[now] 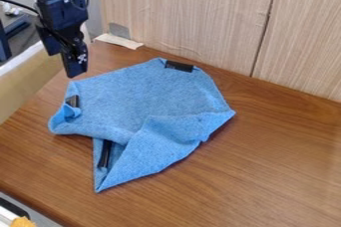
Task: Unfold the cloth from the left to bottom right
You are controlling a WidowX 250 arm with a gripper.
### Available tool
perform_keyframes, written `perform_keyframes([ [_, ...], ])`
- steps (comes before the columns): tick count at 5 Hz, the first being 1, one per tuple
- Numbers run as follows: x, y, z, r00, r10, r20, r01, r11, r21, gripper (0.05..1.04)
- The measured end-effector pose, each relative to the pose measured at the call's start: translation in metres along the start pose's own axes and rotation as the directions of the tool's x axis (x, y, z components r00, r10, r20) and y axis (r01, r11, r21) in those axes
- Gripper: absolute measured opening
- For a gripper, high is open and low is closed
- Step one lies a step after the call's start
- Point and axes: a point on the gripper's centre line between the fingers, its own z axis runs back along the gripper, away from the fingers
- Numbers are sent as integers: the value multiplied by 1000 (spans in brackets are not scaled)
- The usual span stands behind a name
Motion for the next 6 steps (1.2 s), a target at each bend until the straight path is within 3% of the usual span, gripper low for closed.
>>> perform_keyframes([
  [1,-2,-4,-9,1000,1,-23,-2,1000,-26,1000],
  [2,11,-19,-8,999,-31,-28,30,999,-31,1000],
  [3,20,-36,-10,999,-11,-31,11,1000,-12,1000],
  [5,47,-80,-14,997,-31,76,37,996,-77,1000],
  [6,54,-97,-27,997,-46,64,53,992,-115,1000],
])
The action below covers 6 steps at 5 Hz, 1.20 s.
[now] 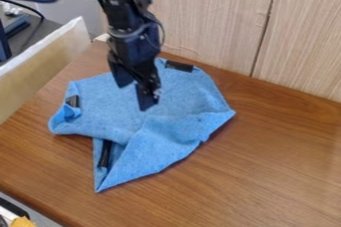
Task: Unfold the cloth from the left to bottom right
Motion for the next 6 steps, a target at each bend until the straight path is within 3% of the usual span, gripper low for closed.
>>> perform_keyframes([
  [2,15,-13,-37,991,-99,-88,95,994,-49,1000],
  [3,21,-15,-50,985,-144,-92,135,986,-97,1000],
  [5,25,-14,-50,985,-153,-81,145,985,-97,948],
  [6,27,-17,-50,982,-167,-89,160,983,-86,661],
])
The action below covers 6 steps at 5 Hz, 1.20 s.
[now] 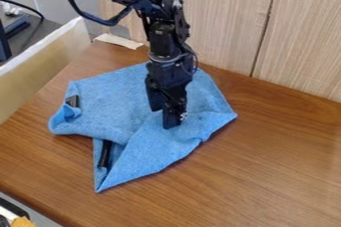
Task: Unfold the cloth from the left to bottom right
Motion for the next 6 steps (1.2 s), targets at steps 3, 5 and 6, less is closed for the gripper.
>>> perform_keyframes([
  [3,-8,-6,-7,1000,-5,-23,5,1000,1,58],
  [5,-3,-10,22,1000,-11,20,10,999,49,52],
  [6,0,-22,44,998,-18,61,14,998,66,52],
])
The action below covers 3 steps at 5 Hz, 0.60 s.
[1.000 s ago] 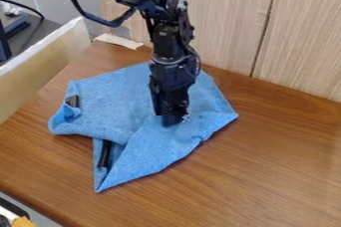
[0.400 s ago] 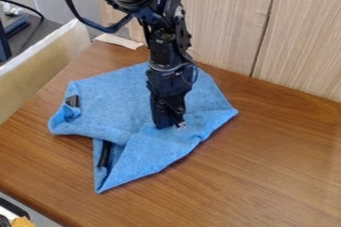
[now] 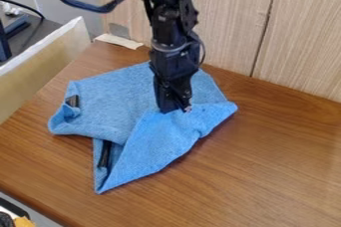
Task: Unfold the cloth from the left to bottom right
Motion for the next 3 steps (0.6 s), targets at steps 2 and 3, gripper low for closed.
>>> perform_keyframes([
  [2,6,-64,40,992,-70,101,63,996,70,52],
  [3,-1,-91,24,990,-101,93,95,993,73,52],
])
